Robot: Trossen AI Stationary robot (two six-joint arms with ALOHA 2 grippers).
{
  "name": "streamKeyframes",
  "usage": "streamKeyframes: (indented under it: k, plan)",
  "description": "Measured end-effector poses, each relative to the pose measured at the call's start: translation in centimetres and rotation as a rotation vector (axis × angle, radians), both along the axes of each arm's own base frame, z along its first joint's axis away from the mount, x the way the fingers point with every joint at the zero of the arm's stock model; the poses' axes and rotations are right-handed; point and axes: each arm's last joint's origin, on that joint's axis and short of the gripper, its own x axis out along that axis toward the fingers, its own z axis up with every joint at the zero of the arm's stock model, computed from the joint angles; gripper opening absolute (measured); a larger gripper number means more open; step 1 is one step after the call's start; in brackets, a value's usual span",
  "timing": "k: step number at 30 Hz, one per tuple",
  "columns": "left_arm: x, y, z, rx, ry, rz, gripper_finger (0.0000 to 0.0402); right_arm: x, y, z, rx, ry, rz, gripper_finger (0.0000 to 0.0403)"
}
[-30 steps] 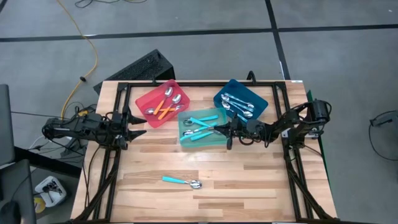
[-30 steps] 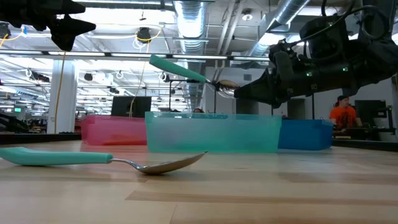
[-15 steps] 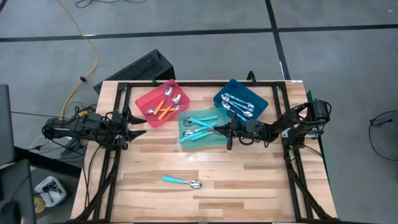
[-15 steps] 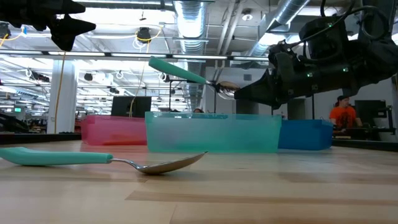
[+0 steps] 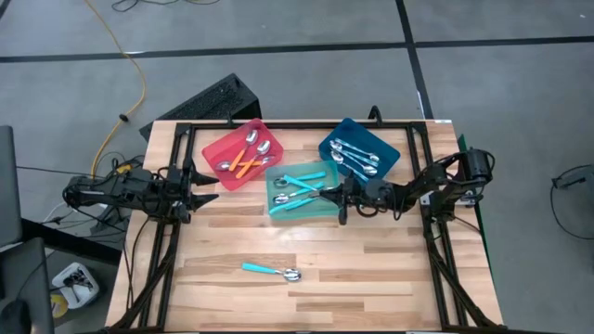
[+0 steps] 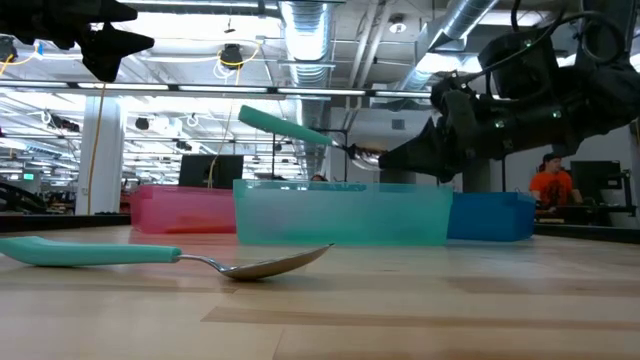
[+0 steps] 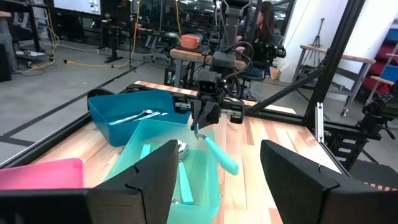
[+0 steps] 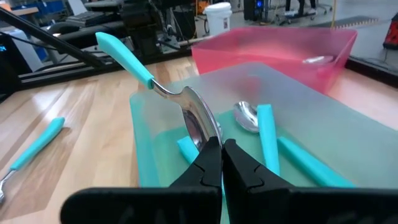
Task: Sort silverware by color (type)
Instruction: Put the top blue spoon into the green bin
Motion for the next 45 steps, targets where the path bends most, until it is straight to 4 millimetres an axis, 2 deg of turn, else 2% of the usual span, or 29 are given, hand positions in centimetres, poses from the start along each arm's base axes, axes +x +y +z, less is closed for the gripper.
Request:
streamKeyframes:
  k: [28, 45]
  plan:
    - [0.0, 0.1, 0.0, -0.004, -0.002, 0.052, 0.0214, -0.2, -1.3, -0.2, 0.009, 0.022, -0.058, 0.0020]
    - [0.0, 0.2, 0.0, -0.004, -0.002, 0.053, 0.0214, -0.4, -2.3, -0.8, 0.078, 0.067, -0.156, 0.0021]
